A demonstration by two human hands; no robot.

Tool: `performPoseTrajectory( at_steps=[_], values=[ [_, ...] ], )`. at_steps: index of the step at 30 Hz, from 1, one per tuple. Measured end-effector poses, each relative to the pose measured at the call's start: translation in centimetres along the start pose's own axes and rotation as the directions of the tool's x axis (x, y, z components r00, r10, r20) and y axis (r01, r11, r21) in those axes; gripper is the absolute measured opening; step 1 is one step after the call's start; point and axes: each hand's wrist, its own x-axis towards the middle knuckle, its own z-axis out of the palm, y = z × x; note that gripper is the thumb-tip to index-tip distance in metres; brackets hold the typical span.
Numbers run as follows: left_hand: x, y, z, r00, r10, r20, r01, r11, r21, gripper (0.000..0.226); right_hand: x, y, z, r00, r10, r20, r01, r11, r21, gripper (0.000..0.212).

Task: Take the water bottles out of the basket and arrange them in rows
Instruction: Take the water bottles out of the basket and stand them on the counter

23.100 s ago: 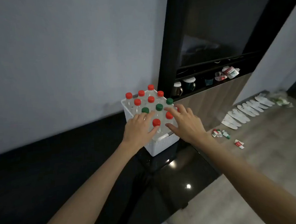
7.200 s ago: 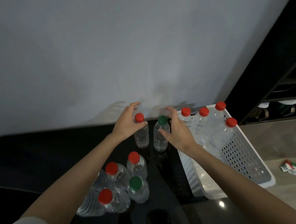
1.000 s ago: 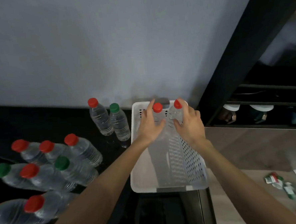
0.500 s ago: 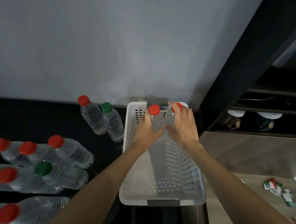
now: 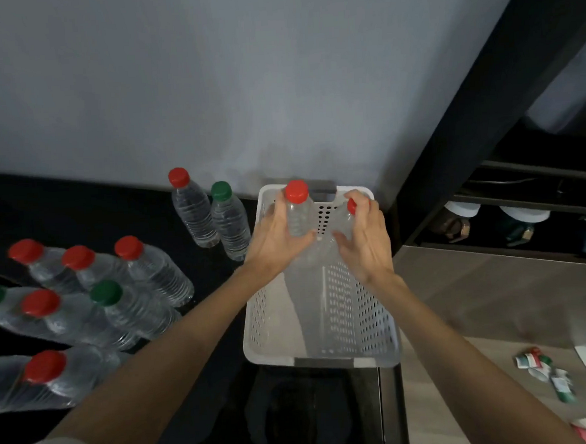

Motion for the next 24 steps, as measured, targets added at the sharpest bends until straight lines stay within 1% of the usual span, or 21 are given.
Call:
performPoseTrajectory(
  at_steps=[2, 5, 9, 13, 16, 18, 21, 24],
  values=[
    [-0.6, 0.9, -2.0, 0.999, 0.038, -0.034, -0.039, 0.999, -0.026, 0.081, -0.6, -1.0, -1.3, 0.999, -0.029, -0.039, 0.030, 0.999, 0.030, 0.067],
    [-1.9, 2.4, -5.2, 0.988, 0.093, -0.127, -0.102, 0.992, -0.069, 0.076, -1.5, -3.2, -3.8, 0.993, -0.081, -0.085, 0.085, 0.995, 0.049, 0.067],
    [-4.4, 4.4, -9.8, 0.951, 0.154, -0.267, -0.175, 0.983, -0.055, 0.071, -2.3, -7.5, -7.3, 0.977, -0.151, -0.148, 0.164, 0.984, 0.076, 0.069],
    [-7.6, 5.5, -14.7, 0.918, 0.155, -0.365, -0.186, 0.981, -0.050, 0.069, -3.1, -12.7, -9.2, 0.952, -0.247, -0.181, 0.267, 0.960, 0.091, 0.070],
    [-10.1, 5.1, -18.1, 0.908, 0.162, -0.387, -0.189, 0.981, -0.034, 0.064, -3.9, -16.4, -9.4, 0.938, -0.302, -0.173, 0.323, 0.940, 0.111, 0.070],
    [-12.1, 4.3, -19.9, 0.901, 0.184, -0.392, -0.202, 0.979, -0.004, 0.066, -4.5, -18.6, -9.2, 0.934, -0.322, -0.157, 0.344, 0.928, 0.141, 0.071],
    [-15.3, 2.6, -21.5, 0.911, 0.166, -0.378, -0.173, 0.985, 0.016, 0.068, -5.6, -21.0, -8.2, 0.923, -0.366, -0.116, 0.382, 0.903, 0.194, 0.073],
    [-18.3, 0.5, -21.8, 0.928, 0.133, -0.349, -0.137, 0.991, 0.013, 0.067, -6.8, -22.3, -6.6, 0.922, -0.382, -0.066, 0.387, 0.895, 0.222, 0.074]
  ],
)
